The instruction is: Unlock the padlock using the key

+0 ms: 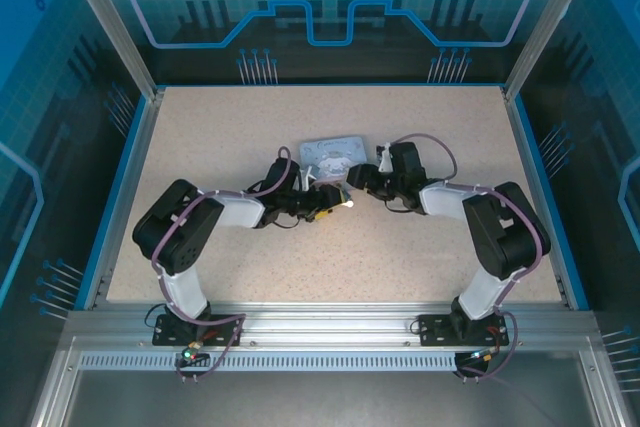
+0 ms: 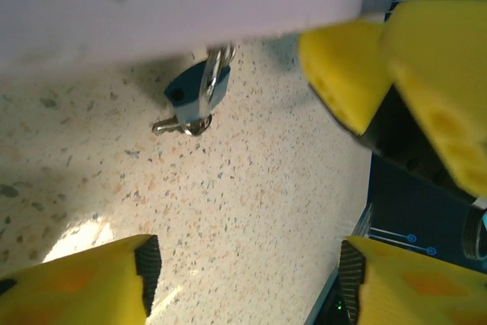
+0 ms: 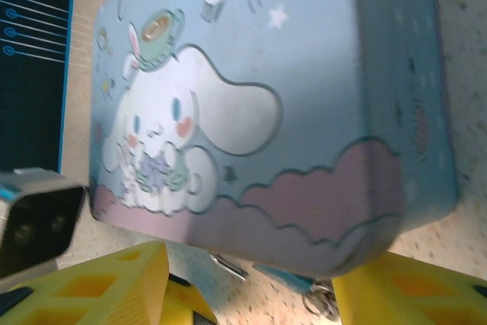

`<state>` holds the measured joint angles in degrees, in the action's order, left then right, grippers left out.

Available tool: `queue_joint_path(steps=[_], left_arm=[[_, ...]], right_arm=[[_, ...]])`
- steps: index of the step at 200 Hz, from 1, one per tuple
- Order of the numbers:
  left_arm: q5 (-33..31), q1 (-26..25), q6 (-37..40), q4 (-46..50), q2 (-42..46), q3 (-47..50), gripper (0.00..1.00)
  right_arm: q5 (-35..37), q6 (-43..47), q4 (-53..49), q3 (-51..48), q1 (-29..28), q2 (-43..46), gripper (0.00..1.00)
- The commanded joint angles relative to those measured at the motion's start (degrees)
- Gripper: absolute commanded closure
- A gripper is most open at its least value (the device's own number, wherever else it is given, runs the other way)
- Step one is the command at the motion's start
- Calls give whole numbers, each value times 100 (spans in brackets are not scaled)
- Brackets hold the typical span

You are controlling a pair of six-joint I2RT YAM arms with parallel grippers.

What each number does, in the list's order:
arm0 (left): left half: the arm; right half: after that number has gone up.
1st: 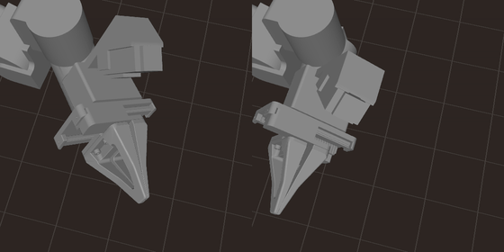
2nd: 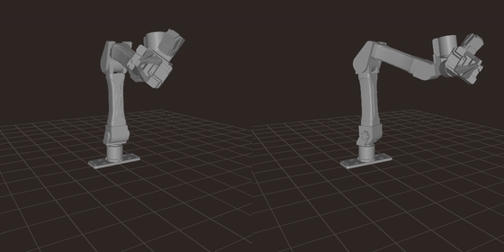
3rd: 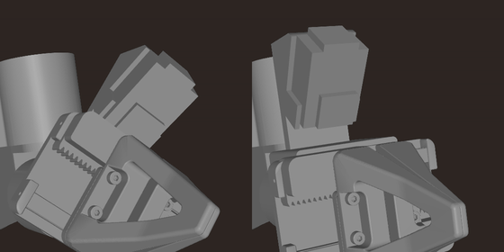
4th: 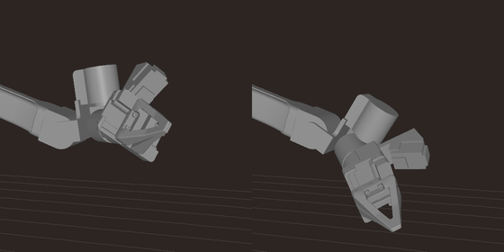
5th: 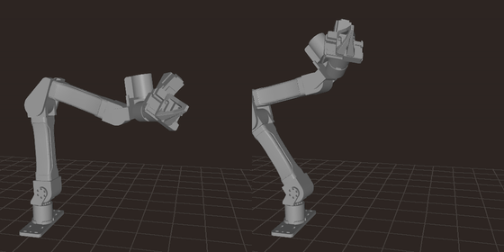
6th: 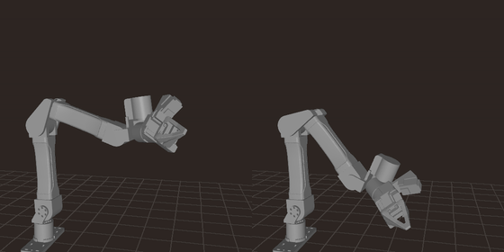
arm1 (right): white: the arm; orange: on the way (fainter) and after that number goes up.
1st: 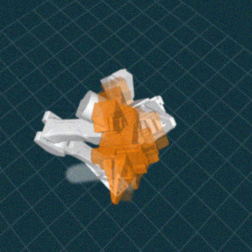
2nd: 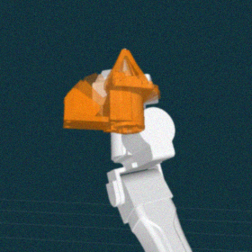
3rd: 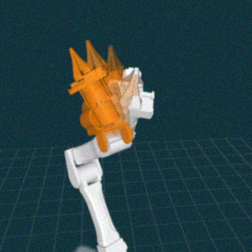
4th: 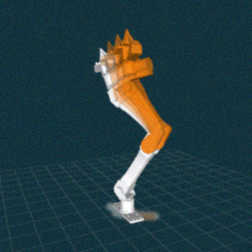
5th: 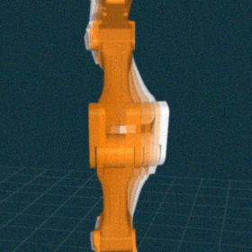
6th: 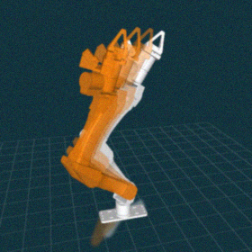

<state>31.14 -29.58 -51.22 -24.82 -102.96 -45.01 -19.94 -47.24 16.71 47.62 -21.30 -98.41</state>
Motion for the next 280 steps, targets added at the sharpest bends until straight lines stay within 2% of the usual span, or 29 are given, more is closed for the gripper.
queue_joint_path(steps=[1,24,30,88,133,162,168,175,179,182,230,252,280], left_arm=[[151,-4,137,259,456,188,22],[78,17,254,535,823,223,3],[63,24,285,598,906,234,1],[-496,202,788,1475,1605,-13,1],[-1203,386,1328,2324,1925,-422,1],[-1636,571,1477,2547,2073,-520,1],[-1754,594,1511,2602,2107,-531,1],[-1898,625,1558,2674,2145,-555,1],[-1981,643,1591,2721,2165,-566,1],[-2058,645,1616,2753,2173,-576,1],[-2730,864,1878,3198,2192,-806,1],[-2968,975,1765,3117,2192,-739,1],[-2930,1093,1301,2821,2188,-531,1]], right_arm=[[9,-82,86,422,72,-172,41],[-59,-50,-55,658,167,-276,41],[-72,-47,-70,669,197,-287,41],[-92,208,-89,143,319,343,41],[168,672,-627,-288,336,942,38],[351,812,-865,-424,351,1208,24],[409,822,-935,-430,346,1251,14],[459,843,-978,-446,348,1299,11],[485,862,-1015,-446,342,1325,2],[531,873,-1051,-448,333,1343,1],[1058,1010,-1909,-136,312,1415,0],[1250,893,-1892,-177,313,1377,0],[852,1018,-1677,-279,304,1311,0]])
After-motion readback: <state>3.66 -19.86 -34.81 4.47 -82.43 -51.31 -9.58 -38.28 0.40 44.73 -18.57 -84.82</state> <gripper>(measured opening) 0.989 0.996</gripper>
